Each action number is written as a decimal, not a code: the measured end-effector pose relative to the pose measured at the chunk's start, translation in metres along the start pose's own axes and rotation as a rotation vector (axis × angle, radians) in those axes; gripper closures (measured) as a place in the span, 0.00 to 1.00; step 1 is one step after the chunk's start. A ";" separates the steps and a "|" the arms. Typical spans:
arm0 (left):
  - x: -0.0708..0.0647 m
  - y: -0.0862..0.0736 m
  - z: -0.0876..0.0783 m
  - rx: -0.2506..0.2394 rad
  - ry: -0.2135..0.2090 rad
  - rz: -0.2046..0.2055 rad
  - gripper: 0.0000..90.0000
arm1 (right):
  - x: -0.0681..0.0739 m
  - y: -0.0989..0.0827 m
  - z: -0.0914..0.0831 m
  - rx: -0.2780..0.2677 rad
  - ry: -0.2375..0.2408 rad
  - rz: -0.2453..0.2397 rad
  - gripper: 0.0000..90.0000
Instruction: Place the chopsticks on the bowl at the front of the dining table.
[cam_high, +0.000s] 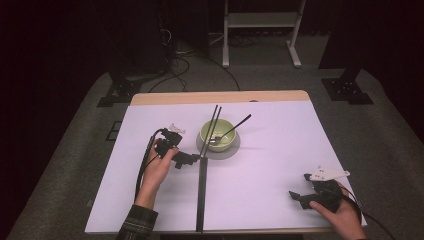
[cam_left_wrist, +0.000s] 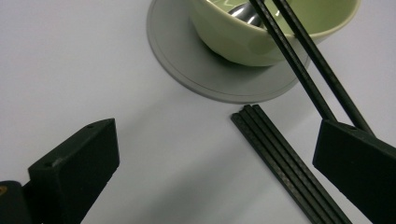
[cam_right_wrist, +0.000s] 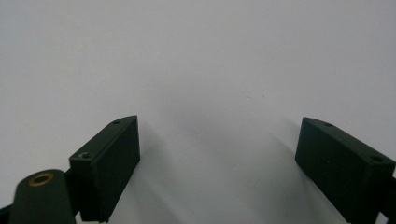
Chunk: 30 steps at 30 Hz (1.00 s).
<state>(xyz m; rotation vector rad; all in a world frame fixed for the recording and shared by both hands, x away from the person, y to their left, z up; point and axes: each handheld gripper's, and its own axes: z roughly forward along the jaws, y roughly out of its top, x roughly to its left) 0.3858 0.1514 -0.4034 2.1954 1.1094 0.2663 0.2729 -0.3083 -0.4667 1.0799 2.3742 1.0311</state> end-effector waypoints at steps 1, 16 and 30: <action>-0.001 0.000 0.001 0.003 -0.005 0.002 0.00 | 0.000 0.000 0.000 0.000 0.000 0.000 0.14; -0.018 0.006 0.011 0.010 -0.040 0.034 0.00 | 0.000 0.000 0.000 -0.001 -0.001 -0.002 0.14; -0.032 0.010 0.022 0.031 -0.057 0.052 0.00 | 0.000 0.000 0.000 -0.001 -0.002 -0.002 0.14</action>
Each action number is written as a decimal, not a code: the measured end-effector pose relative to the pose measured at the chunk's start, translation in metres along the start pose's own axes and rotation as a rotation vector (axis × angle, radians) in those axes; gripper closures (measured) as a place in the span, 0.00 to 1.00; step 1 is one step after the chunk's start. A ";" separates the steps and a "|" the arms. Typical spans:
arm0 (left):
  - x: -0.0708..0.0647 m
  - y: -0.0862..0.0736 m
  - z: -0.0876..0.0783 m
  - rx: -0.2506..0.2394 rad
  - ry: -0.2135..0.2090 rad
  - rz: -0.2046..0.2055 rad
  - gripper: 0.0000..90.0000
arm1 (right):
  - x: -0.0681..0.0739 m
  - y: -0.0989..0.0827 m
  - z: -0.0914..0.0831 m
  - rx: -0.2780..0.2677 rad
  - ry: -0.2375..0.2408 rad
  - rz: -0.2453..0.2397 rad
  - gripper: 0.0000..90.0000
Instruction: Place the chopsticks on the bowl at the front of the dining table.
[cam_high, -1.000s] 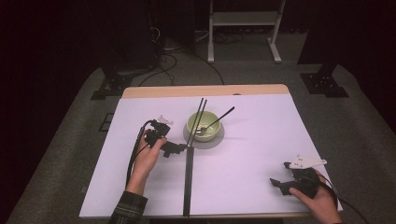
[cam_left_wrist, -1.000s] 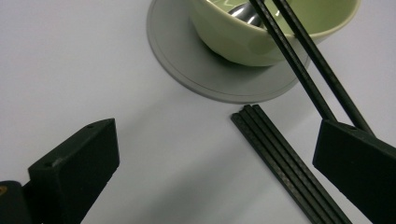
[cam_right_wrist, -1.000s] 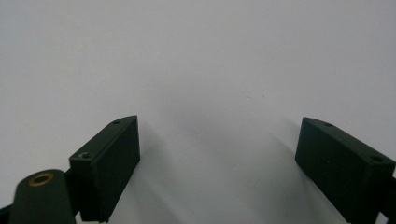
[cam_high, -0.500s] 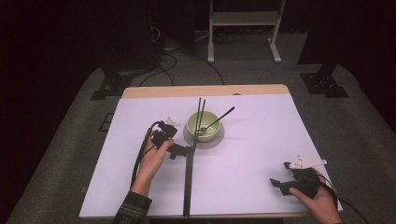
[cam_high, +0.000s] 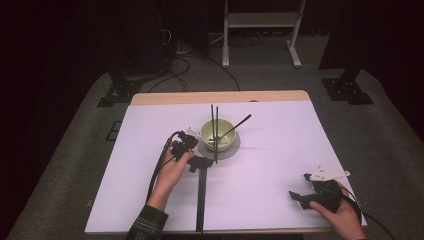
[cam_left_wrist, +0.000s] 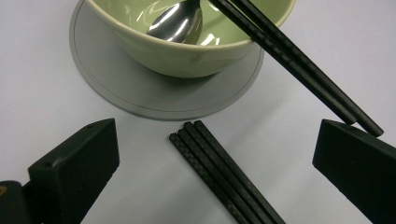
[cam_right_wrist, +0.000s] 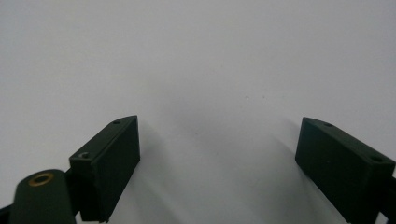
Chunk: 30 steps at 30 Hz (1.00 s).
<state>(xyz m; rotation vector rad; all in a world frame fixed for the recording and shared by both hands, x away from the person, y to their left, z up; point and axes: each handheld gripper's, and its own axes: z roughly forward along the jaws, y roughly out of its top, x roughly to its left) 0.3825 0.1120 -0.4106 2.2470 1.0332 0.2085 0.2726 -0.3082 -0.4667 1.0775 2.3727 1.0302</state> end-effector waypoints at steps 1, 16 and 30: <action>0.000 0.000 -0.001 0.002 0.002 -0.003 0.00 | 0.000 0.000 0.000 0.000 0.000 -0.001 0.14; 0.011 0.022 -0.022 -0.040 0.040 -0.031 0.00 | 0.000 0.000 0.000 -0.001 0.000 0.000 0.14; 0.029 0.071 -0.014 -0.080 0.046 -0.050 0.00 | 0.000 0.000 0.000 -0.001 0.001 0.000 0.14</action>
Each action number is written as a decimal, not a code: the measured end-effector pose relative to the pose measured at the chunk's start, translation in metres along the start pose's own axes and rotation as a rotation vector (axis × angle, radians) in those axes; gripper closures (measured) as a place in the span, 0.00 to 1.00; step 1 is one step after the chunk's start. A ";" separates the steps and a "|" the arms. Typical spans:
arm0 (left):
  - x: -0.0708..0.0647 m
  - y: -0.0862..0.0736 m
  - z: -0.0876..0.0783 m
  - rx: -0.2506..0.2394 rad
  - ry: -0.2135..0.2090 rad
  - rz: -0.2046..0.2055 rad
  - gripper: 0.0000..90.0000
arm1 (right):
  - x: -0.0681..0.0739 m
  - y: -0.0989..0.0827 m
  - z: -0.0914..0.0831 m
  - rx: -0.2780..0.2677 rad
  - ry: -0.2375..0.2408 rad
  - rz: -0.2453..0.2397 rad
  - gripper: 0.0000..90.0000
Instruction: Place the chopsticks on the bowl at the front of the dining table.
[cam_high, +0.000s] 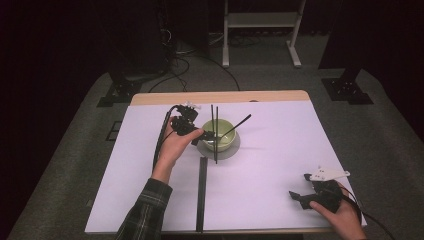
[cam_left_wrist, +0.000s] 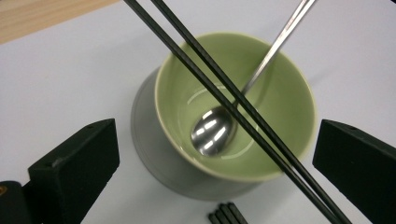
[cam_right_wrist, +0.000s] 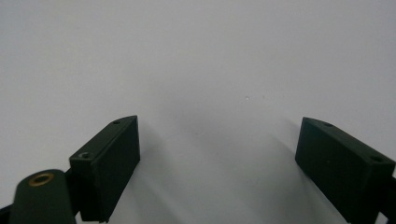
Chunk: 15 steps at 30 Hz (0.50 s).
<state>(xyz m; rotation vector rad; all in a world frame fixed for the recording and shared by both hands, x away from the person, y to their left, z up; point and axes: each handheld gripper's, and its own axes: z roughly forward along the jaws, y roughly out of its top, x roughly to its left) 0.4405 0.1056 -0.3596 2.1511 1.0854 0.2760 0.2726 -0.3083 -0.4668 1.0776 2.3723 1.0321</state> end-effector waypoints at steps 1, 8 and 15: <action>0.002 0.004 0.003 -0.005 -0.005 -0.006 0.00 | 0.000 0.000 0.000 0.000 0.000 0.000 0.14; 0.009 0.022 0.020 -0.006 0.009 -0.014 0.00 | 0.000 0.000 0.000 0.000 0.000 0.000 0.14; 0.011 0.033 0.042 0.018 0.041 -0.014 0.00 | 0.000 0.000 0.000 0.000 0.001 0.001 0.14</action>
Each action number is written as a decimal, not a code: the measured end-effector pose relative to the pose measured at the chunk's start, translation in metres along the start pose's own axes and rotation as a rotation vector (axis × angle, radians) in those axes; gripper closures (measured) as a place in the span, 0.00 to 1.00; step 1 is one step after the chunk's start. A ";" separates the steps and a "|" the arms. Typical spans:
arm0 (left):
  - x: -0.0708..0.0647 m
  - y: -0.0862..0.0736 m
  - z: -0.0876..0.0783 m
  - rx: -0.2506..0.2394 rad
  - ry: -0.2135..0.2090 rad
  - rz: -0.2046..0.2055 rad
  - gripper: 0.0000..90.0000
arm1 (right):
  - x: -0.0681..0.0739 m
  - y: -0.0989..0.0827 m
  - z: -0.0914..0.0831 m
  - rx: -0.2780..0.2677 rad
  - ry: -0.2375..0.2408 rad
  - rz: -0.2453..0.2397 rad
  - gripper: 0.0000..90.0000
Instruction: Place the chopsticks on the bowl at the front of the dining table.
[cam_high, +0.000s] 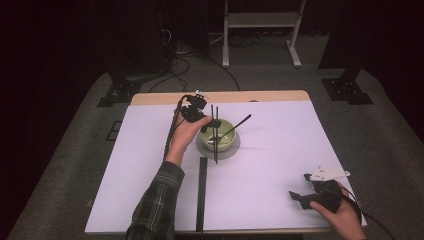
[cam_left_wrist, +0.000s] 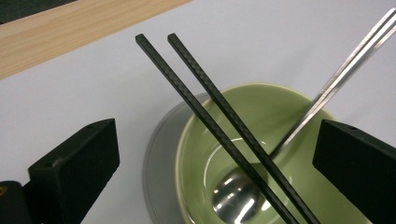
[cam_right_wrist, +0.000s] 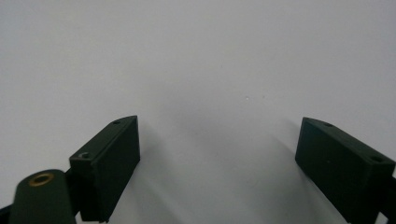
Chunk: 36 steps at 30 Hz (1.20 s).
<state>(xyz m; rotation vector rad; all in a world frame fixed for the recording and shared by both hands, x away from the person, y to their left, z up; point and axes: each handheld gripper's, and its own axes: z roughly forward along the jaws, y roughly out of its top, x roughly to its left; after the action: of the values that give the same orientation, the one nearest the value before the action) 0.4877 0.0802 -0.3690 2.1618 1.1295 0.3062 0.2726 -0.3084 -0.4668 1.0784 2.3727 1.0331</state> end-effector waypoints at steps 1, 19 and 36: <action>0.000 0.001 0.003 0.002 0.000 -0.001 0.00 | 0.000 0.000 0.000 0.000 0.000 0.000 0.14; 0.004 -0.006 0.031 0.086 0.038 -0.019 0.00 | 0.000 0.000 0.000 0.000 0.000 0.000 0.14; 0.016 -0.015 0.022 0.077 0.039 -0.044 0.00 | 0.000 0.000 0.000 0.000 0.000 0.000 0.14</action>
<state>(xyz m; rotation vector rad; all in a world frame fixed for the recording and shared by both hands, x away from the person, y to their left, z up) 0.4986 0.0890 -0.3964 2.2029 1.2273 0.2911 0.2727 -0.3083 -0.4668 1.0786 2.3729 1.0329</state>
